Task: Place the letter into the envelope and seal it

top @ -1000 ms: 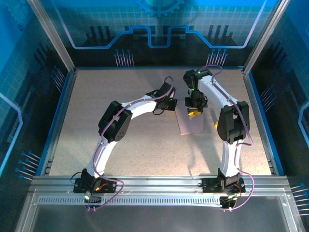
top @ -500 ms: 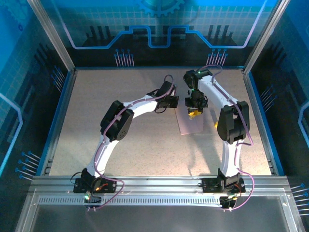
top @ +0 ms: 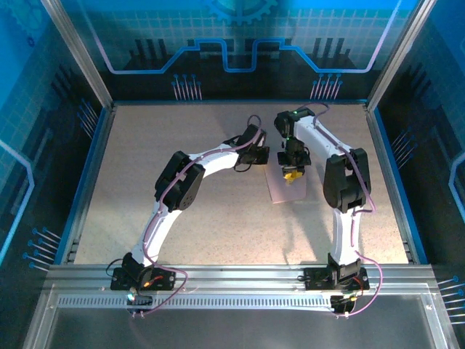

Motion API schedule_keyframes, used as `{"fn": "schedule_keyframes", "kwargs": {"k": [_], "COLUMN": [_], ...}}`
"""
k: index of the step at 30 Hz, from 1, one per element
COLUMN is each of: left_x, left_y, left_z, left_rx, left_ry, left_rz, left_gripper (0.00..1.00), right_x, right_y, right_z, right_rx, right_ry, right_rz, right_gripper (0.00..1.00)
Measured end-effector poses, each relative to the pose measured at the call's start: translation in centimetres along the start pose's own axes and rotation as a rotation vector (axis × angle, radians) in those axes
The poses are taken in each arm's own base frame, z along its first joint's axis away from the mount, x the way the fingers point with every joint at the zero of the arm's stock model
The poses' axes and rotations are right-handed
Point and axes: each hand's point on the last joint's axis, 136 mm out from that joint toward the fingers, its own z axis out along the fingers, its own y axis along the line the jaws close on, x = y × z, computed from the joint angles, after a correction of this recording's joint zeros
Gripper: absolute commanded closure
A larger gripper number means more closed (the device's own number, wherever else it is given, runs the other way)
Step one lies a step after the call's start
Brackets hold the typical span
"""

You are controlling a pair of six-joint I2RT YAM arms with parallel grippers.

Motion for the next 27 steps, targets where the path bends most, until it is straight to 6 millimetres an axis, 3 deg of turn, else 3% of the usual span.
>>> {"fn": "schedule_keyframes", "kwargs": {"k": [27], "left_x": [0.6], "left_y": [-0.6], "left_z": [-0.1], "left_rx": [0.038], "left_ry": [0.064], "left_rz": [-0.017], "left_gripper": [1.0], "right_x": [-2.7], "right_y": [0.6], "right_z": [-0.2], "right_rx": [-0.003], "right_ry": [0.025], "right_rz": [0.008], "right_gripper": [0.96]}}
